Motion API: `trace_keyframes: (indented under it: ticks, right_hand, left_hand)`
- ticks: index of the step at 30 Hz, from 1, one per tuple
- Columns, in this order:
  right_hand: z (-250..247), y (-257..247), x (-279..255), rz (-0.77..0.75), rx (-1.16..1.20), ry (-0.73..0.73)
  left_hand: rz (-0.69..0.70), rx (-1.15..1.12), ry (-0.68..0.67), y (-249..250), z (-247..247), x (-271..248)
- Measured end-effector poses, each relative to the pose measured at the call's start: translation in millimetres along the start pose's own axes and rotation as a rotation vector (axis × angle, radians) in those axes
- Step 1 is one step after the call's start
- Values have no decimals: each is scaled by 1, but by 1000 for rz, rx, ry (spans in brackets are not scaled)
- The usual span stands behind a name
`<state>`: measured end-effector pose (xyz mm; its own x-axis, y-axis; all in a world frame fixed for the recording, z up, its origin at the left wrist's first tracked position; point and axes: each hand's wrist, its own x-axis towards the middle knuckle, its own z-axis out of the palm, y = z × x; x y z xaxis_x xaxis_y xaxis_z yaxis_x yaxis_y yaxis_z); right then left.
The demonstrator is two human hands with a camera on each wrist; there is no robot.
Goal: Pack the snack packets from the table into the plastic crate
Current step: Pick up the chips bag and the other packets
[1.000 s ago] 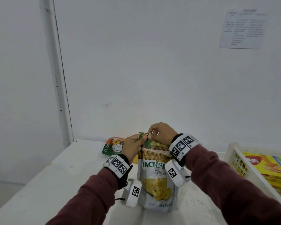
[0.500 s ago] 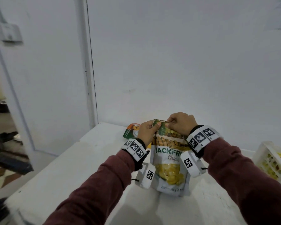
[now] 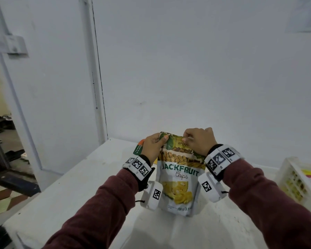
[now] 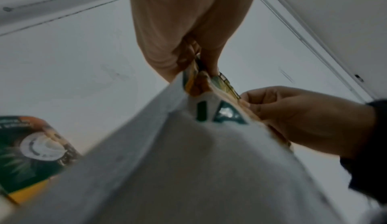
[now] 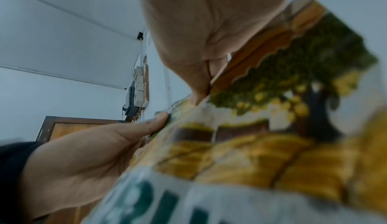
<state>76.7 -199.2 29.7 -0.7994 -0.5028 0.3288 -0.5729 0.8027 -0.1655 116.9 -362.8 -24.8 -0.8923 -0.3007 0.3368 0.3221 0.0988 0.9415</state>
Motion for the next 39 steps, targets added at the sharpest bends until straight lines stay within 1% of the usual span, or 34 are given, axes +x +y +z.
trace_keyframes:
  ticks: [2,3,7,9,12,15,17,21,22,24,26,28,31,33,36,37,39]
  right_hand:
    - [2,2,-4,3,19,52]
    - [1,5,-6,9,27,54]
    - [-11,18,-14,8,29,10]
    - [-9,20,-17,6,61,44]
    - [-3,19,-21,33,108,94]
    - [-4,22,-22,65,122,73]
    - [-8,25,-22,79,149,51]
    - [-8,24,-26,86,190,87]
    - [-7,23,-26,93,197,102]
    - [-4,23,-26,111,214,119]
    - [-5,25,-26,129,242,107]
    - [-5,27,-26,150,288,76]
    - [-6,33,-27,189,406,41]
    - [-7,37,-27,178,444,43]
    - [-3,37,-28,156,396,116]
    - [0,37,-28,166,413,150]
    - [7,40,-26,199,541,178]
  left_hand:
    - [3,-22,4,1,4,0]
    - [6,-28,8,1,4,-1]
    - [0,-57,5,-2,3,-1]
    - [-9,-91,-16,-2,8,-2]
    - [-50,-112,3,-5,14,-3]
    - [-65,-122,35,-9,13,-4]
    - [-47,-127,38,-9,10,-5]
    - [-57,-133,38,-7,11,-6]
    - [-69,-132,31,-9,11,-6]
    - [-107,-157,-48,-13,11,-10]
    - [-173,-140,-150,-23,9,-13]
    - [-207,-158,-209,-29,7,-16]
    - [-173,-128,-212,-31,5,-16]
    - [-142,-110,-227,-30,5,-16]
    - [-136,-76,-245,-30,8,-15]
    - [-134,-73,-238,-30,9,-14]
    - [-149,-76,-224,-32,9,-13]
